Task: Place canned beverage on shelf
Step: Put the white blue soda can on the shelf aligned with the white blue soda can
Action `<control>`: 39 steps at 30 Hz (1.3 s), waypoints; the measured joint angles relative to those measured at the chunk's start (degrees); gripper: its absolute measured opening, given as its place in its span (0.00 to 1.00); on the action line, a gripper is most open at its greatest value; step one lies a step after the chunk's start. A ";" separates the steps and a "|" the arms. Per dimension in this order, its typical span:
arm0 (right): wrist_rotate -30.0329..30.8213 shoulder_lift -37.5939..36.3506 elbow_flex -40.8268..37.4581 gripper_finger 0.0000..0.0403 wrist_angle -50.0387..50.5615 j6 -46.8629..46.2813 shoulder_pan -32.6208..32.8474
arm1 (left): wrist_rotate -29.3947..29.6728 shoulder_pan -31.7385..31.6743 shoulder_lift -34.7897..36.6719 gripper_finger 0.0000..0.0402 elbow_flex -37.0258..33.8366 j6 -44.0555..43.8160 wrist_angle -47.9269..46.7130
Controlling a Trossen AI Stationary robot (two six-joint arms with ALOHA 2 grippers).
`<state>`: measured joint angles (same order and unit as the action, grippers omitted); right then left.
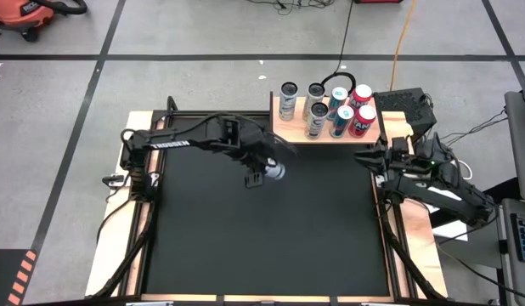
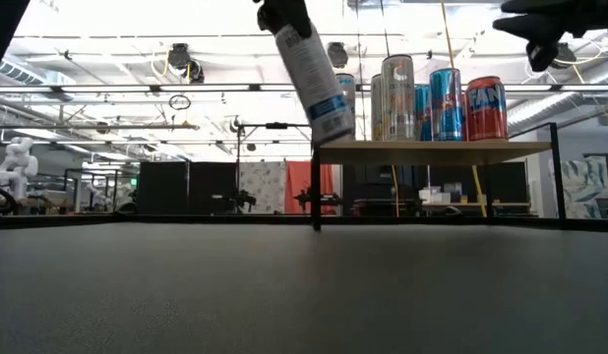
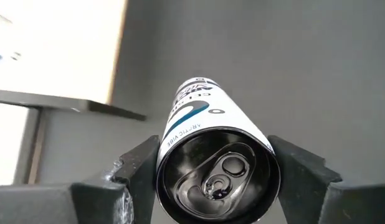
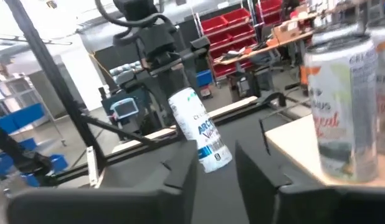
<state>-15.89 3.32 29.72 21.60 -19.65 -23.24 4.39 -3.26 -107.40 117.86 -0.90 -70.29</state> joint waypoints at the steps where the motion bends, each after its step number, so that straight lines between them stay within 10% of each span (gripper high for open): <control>1: 0.57 0.81 0.00 0.24 -1.04 0.59 0.00 | 0.43 -0.22 0.00 0.62 0.47 0.54 0.35; 14: 0.72 17.98 0.00 0.59 -18.24 4.51 0.16 | 0.35 -6.00 0.07 0.62 2.48 3.39 5.54; 29: 1.51 32.96 0.00 0.50 -35.38 11.82 14.66 | 0.15 -8.46 0.07 0.62 2.45 2.75 5.16; 39: 16.47 42.16 5.23 0.50 -39.47 19.88 31.41 | -1.60 -8.44 0.07 0.62 2.45 2.68 4.58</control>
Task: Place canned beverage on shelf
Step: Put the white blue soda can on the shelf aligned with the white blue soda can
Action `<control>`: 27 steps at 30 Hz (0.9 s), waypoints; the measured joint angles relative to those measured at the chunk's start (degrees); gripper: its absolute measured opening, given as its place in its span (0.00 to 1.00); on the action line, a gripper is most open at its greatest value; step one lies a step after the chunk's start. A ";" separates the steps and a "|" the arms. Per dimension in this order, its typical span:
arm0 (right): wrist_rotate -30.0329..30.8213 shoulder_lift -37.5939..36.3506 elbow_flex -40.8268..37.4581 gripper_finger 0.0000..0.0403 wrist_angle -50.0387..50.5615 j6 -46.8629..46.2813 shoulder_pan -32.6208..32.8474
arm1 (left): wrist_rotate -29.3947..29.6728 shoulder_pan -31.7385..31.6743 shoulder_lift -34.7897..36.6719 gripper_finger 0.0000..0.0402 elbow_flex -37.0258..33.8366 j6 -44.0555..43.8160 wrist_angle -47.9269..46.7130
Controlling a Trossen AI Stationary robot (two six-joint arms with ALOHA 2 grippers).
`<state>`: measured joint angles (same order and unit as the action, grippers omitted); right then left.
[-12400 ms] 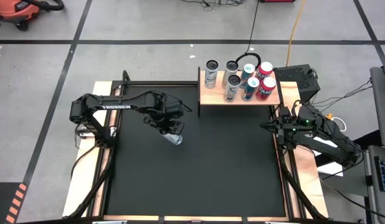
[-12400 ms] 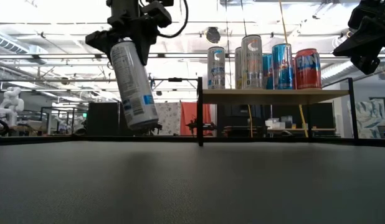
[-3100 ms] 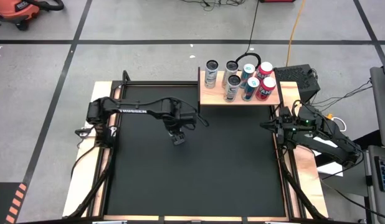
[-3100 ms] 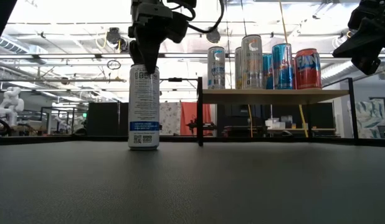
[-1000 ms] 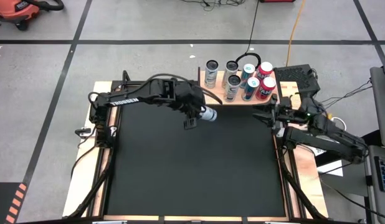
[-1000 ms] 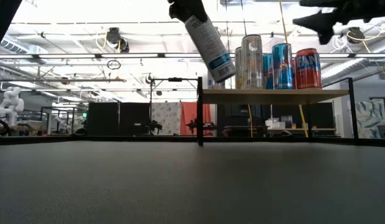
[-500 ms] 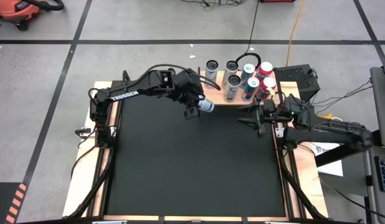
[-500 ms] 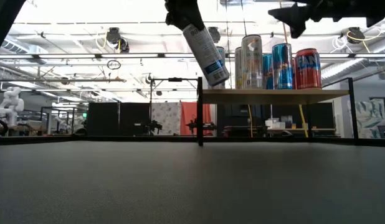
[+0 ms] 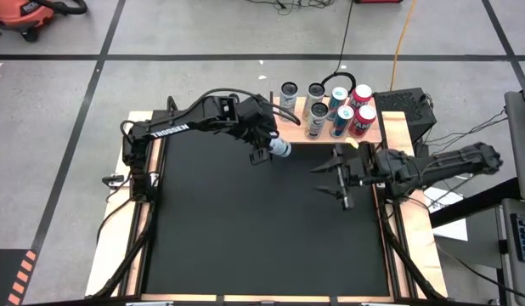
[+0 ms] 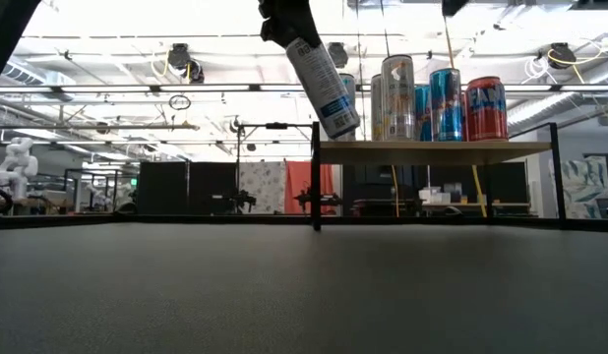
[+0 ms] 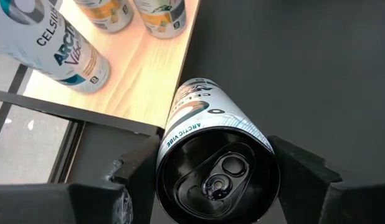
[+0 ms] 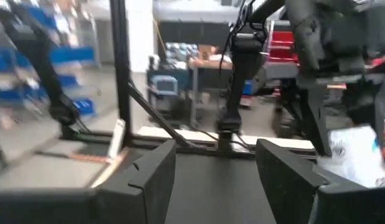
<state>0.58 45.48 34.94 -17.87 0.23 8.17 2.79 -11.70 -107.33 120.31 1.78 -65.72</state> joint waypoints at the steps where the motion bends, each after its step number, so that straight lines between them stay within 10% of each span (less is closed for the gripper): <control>1: 2.50 0.95 1.38 0.50 1.13 1.70 1.74 | 0.01 0.00 0.00 0.62 0.00 -0.01 -0.21; 8: 30.01 7.92 9.90 0.50 13.01 7.83 8.03 | 0.11 -0.02 0.00 0.62 0.00 -0.15 -0.80; 20: 53.58 14.25 10.38 0.50 7.69 5.12 7.16 | 0.23 -0.02 0.00 0.62 -0.04 0.11 3.87; 27: 48.44 18.08 10.38 0.50 7.76 3.43 7.16 | 0.20 -0.02 0.00 0.62 -0.04 0.07 4.93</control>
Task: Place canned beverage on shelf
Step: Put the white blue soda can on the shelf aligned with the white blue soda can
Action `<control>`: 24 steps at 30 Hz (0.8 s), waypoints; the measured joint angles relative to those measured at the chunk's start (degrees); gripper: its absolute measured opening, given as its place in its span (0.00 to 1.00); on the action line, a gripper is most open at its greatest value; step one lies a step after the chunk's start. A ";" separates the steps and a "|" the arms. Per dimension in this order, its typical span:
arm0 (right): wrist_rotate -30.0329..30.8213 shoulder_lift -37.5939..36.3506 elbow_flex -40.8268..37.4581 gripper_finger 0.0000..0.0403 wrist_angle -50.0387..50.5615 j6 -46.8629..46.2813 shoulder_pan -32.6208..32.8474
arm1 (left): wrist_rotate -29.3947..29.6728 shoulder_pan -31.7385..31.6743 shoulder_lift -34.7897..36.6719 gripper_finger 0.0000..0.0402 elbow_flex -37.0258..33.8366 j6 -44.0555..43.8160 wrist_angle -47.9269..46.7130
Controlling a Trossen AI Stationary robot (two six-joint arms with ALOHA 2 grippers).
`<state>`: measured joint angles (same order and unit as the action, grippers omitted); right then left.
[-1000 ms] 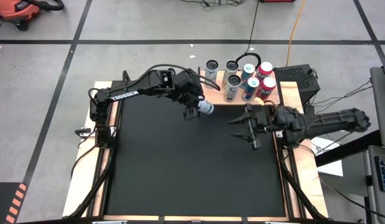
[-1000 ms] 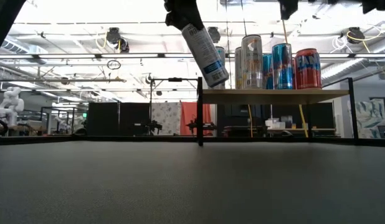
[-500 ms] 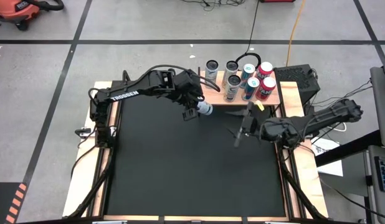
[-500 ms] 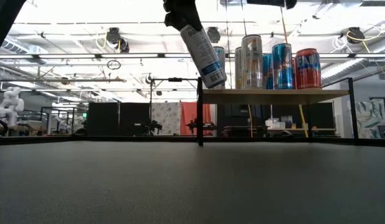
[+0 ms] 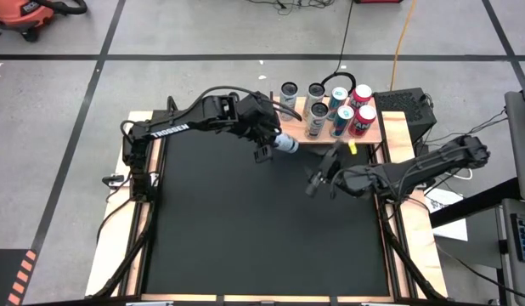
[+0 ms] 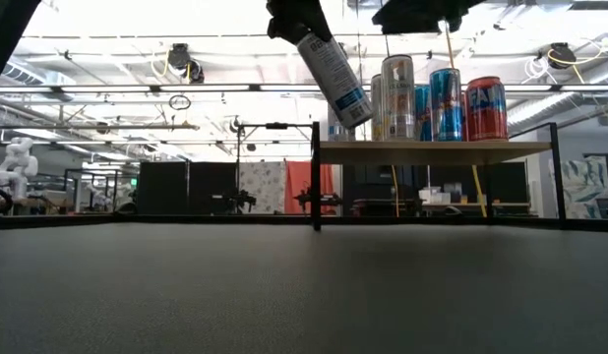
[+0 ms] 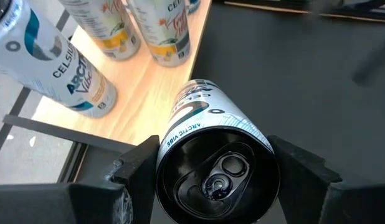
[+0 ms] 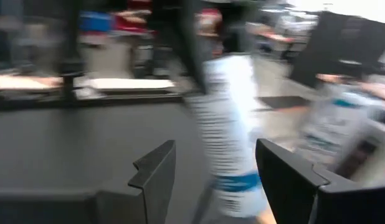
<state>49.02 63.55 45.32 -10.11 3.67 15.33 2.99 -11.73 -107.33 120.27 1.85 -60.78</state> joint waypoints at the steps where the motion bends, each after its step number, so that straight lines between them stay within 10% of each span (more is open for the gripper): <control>1: -2.92 0.30 0.00 0.50 0.00 0.05 0.00 | -0.04 0.10 0.00 0.62 0.00 0.00 -0.03; 16: -8.76 0.78 -0.04 0.51 -4.16 0.56 0.04 | -1.27 1.03 0.00 0.62 0.00 0.00 -1.73; 24: -8.72 0.77 -0.04 0.70 -1.69 1.24 0.02 | -1.30 1.13 0.00 0.62 0.00 0.00 -1.02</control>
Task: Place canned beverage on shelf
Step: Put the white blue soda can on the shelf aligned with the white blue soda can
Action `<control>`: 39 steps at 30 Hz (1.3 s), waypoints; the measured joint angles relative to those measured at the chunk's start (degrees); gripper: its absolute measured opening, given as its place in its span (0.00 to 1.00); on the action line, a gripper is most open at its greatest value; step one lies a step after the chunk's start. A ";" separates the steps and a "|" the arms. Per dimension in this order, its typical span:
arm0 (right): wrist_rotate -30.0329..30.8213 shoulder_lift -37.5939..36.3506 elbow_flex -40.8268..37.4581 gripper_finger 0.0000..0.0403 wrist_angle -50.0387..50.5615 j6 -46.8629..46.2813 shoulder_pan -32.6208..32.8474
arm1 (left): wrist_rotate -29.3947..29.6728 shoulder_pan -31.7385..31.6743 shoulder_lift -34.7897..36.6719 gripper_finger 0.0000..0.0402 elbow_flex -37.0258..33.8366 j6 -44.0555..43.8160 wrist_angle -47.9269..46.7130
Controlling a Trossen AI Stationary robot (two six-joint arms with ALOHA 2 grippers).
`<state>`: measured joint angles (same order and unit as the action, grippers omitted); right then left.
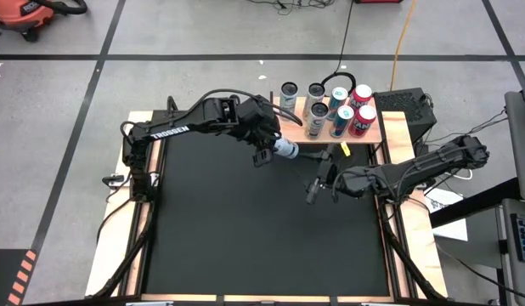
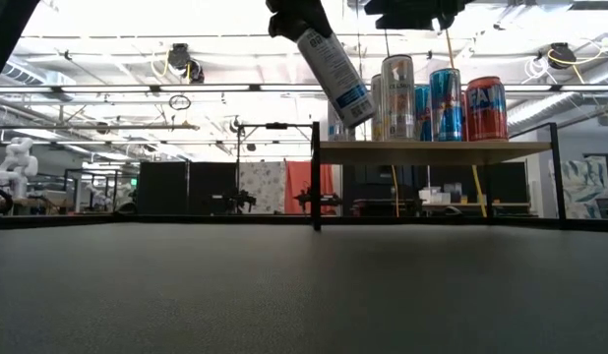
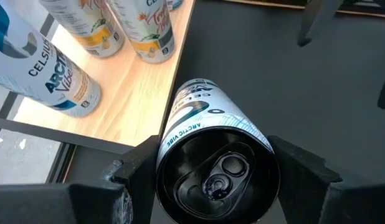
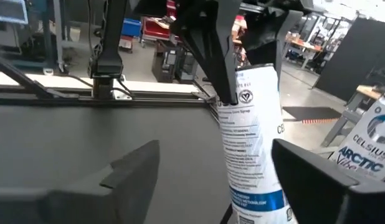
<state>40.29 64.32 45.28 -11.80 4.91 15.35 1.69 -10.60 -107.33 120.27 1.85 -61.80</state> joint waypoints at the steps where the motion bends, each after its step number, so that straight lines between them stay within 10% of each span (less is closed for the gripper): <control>1: -0.04 0.00 0.00 0.73 -0.01 0.94 0.00 | -0.12 0.12 0.00 0.62 0.00 0.00 0.09; 9: -4.81 0.23 -0.02 0.88 -2.70 4.97 -0.05 | -3.85 2.35 0.00 0.62 0.00 1.44 0.09; 39: -9.20 7.01 -0.02 0.82 -10.98 2.14 -5.60 | -6.18 5.45 -0.02 0.62 0.02 2.02 4.01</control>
<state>31.09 71.33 45.25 -22.79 7.05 9.76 -4.49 -5.15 -107.35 120.29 3.86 -57.80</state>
